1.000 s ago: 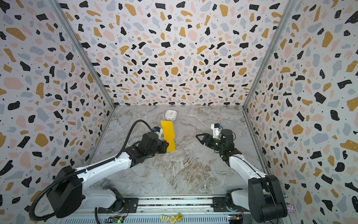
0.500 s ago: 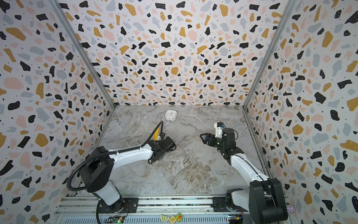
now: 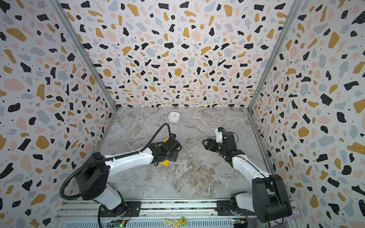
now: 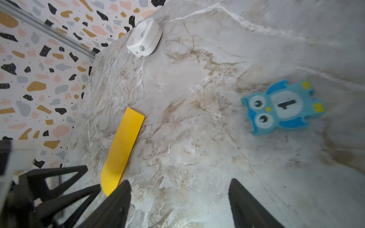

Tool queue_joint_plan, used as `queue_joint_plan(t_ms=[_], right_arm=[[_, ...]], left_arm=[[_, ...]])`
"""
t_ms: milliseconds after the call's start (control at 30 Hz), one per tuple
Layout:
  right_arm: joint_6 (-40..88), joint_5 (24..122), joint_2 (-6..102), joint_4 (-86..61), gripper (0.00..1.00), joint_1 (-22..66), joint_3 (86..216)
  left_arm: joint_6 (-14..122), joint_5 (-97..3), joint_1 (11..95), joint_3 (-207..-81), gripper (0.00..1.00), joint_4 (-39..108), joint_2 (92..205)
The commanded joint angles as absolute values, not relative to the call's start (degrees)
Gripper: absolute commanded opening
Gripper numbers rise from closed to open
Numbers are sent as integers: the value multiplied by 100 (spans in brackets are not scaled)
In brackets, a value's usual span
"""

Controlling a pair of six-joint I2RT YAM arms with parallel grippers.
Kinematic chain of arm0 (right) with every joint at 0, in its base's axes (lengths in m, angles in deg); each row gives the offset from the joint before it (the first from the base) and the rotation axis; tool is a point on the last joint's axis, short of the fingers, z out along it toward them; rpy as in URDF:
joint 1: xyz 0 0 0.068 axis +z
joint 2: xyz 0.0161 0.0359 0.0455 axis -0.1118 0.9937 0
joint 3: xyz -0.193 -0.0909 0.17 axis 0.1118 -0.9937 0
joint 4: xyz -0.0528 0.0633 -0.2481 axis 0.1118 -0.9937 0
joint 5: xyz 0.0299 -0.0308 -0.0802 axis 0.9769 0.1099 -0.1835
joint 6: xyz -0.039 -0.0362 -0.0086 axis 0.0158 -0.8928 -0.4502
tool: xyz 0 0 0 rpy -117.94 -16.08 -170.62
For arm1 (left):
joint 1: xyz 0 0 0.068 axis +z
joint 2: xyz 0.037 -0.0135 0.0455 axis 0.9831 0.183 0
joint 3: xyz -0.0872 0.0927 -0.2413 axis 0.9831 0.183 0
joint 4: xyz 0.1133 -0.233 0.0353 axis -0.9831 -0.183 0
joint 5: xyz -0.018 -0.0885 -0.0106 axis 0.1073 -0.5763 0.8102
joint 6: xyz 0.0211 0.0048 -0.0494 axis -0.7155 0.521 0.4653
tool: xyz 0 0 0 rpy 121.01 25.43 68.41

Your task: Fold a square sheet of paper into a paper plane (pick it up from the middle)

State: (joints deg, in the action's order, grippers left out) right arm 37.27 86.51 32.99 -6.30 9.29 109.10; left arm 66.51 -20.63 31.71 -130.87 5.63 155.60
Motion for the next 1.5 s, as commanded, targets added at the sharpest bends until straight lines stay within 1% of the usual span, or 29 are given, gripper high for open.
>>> queue_joint_plan(t_ms=[0,200,300,433,500,700,867,1067,1167,1233,1300,1467], right_arm=[[3985,8454,3543,-496,78,1663,11183],[4659,8145,4755,21,74,3259,11943],[4806,8176,5514,26,68,3870,12575],[4841,8424,6392,-138,61,4304,13447],[4790,8431,6766,-260,59,4420,13798],[4718,8288,7334,-702,59,4470,14236],[4244,8294,7288,-1320,61,4314,14121],[2950,7900,6731,-1781,62,4047,13263],[2206,8114,6395,-1867,62,3973,12964],[1970,8369,6117,-1808,63,3976,12879],[2208,8364,5846,-1627,63,3935,12841],[3435,8359,5215,-590,64,3578,12315]], left_arm=[[6595,-2692,3732,-12612,76,872,14910],[6734,-2940,4937,-11713,91,1037,13600],[6803,-2945,5469,-11359,99,1109,13131],[6867,-2939,5929,-11138,100,1147,12830],[6918,-2992,6124,-11077,100,1144,12811],[6853,-3384,6475,-10967,100,1183,12906],[6667,-3843,6497,-11058,100,1265,13111],[6519,-4226,6501,-11033,100,1403,13293],[6527,-4764,6498,-10921,100,1664,13383],[6600,-5135,6488,-10846,100,1843,13458],[6673,-5399,6462,-10791,100,1995,13533],[7044,-5914,6266,-10599,100,2523,13687]])
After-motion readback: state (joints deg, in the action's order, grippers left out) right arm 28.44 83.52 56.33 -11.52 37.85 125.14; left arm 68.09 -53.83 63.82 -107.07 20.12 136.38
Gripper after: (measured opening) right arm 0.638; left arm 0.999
